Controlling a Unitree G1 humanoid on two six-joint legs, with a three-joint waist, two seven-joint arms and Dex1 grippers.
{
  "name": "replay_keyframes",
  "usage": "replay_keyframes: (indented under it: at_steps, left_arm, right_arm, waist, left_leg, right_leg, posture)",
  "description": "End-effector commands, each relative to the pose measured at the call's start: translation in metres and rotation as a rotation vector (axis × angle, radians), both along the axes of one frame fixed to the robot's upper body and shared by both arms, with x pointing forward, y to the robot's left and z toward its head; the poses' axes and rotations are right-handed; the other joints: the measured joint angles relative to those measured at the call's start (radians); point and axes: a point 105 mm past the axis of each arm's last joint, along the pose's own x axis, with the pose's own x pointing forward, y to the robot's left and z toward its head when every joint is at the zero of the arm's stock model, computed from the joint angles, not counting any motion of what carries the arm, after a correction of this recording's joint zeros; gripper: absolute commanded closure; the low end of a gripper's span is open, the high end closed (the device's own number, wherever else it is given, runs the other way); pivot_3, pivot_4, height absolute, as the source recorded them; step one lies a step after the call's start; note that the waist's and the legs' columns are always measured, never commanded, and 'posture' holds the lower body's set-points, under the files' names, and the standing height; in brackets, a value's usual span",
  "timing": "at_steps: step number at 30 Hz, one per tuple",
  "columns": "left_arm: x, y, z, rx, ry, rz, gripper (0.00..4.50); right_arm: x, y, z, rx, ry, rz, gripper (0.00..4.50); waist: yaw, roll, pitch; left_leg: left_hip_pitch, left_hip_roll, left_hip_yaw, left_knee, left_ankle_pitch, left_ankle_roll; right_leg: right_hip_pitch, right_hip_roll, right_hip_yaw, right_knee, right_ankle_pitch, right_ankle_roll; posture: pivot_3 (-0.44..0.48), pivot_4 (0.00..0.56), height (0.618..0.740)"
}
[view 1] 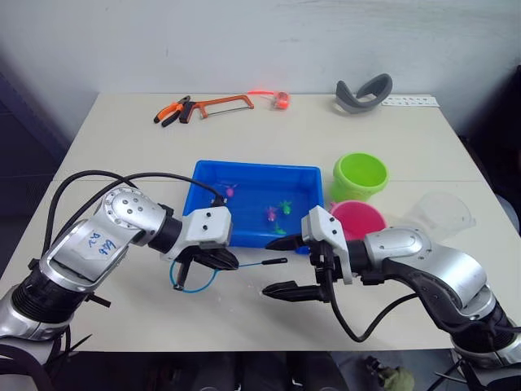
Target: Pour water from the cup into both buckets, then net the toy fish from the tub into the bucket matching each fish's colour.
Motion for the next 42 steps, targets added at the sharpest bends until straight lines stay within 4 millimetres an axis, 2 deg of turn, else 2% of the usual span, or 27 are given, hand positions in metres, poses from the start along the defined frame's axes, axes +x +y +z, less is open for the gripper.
replay_keyframes:
  at_steps: [1,6,8,13,21,23,24,25,26,28,42]
  left_arm:
    - [0.003,0.001,0.002,-0.023,-0.026,0.01,4.5]
    - [0.006,-0.002,0.003,-0.041,-0.03,0.012,4.5]
    - [0.007,-0.004,0.004,-0.048,-0.033,0.013,4.5]
    - [0.007,-0.007,0.008,-0.065,-0.039,0.016,4.5]
    - [0.009,-0.006,0.012,-0.085,-0.049,0.022,4.5]
    - [0.009,-0.005,0.012,-0.086,-0.048,0.02,4.5]
    - [0.009,-0.006,0.012,-0.087,-0.048,0.019,4.5]
    - [0.009,-0.006,0.012,-0.088,-0.048,0.018,4.5]
    - [0.009,-0.006,0.012,-0.088,-0.048,0.018,4.5]
    - [0.008,-0.007,0.012,-0.089,-0.047,0.017,4.5]
    - [0.01,-0.009,0.013,-0.091,-0.05,0.021,4.5]
  right_arm:
    - [0.002,0.001,0.008,0.028,-0.027,-0.006,1.27]
    - [0.006,0.004,0.004,0.029,-0.029,-0.03,3.76]
    - [0.007,0.003,0.002,0.025,-0.029,-0.031,4.44]
    - [0.01,0.003,0.001,0.026,-0.038,-0.035,4.44]
    - [0.014,0.001,0.006,0.052,-0.055,-0.015,4.44]
    - [0.011,0.002,0.011,0.09,0.007,-0.013,4.44]
    - [0.012,0.002,0.016,0.1,-0.02,-0.01,4.44]
    - [0.017,0.003,0.02,0.112,-0.059,-0.03,3.72]
    - [0.02,0.004,0.023,0.119,-0.091,-0.047,3.47]
    - [0.019,0.003,0.024,0.104,-0.099,-0.024,2.52]
    - [0.012,0.002,0.01,0.065,0.014,-0.01,2.52]
  waist:
    - [0.0,0.0,0.0]
    - [0.0,0.0,0.0]
    - [0.0,0.0,0.0]
    - [0.0,0.0,0.0]
    - [0.0,0.0,0.0]
    - [0.0,0.0,0.0]
    - [0.0,0.0,0.0]
    - [0.0,0.0,0.0]
    - [0.0,0.0,0.0]
    - [0.0,0.0,0.0]
    - [0.001,0.0,0.0]
  left_leg:
    - [0.0,0.0,0.0,0.0,0.0,0.0]
    - [0.0,0.0,0.0,0.001,0.0,0.0]
    - [-0.001,0.0,0.0,0.001,0.0,0.0]
    - [-0.011,0.0,0.0,0.006,0.0,0.0]
    - [-0.011,-0.001,0.0,0.006,0.0,0.001]
    - [-0.011,0.0,0.0,0.006,0.0,0.001]
    - [-0.011,0.0,0.0,0.006,0.0,0.001]
    - [-0.011,0.0,0.0,0.006,0.0,0.001]
    - [-0.011,0.0,0.0,0.006,0.0,0.001]
    - [-0.011,-0.001,0.0,0.006,0.0,0.001]
    - [-0.011,-0.001,0.0,0.006,0.001,0.001]
  right_leg:
    - [0.0,0.0,0.0,0.0,0.0,0.0]
    - [0.0,0.0,0.0,0.001,0.0,0.0]
    - [-0.001,0.0,0.0,0.001,0.0,0.0]
    - [-0.01,0.0,0.0,0.005,0.0,0.0]
    - [-0.01,0.0,0.0,0.005,0.0,0.0]
    - [-0.01,0.0,0.0,0.006,0.0,0.0]
    - [-0.01,0.0,0.0,0.006,0.0,0.0]
    - [-0.01,0.0,0.0,0.006,0.0,0.0]
    - [-0.01,0.0,0.0,0.006,0.0,0.0]
    - [-0.01,0.0,0.0,0.006,0.0,0.0]
    - [-0.01,0.0,0.0,0.006,0.0,0.0]
  posture:
    - [0.0,0.15,0.74]
    - [0.0,0.15,0.74]
    - [0.0,0.15,0.74]
    - [0.0,0.15,0.74]
    - [0.0,0.15,0.74]
    - [0.0,0.15,0.74]
    - [0.0,0.15,0.74]
    - [0.0,0.15,0.74]
    - [0.0,0.15,0.74]
    - [0.0,0.15,0.74]
    - [0.0,0.15,0.74]
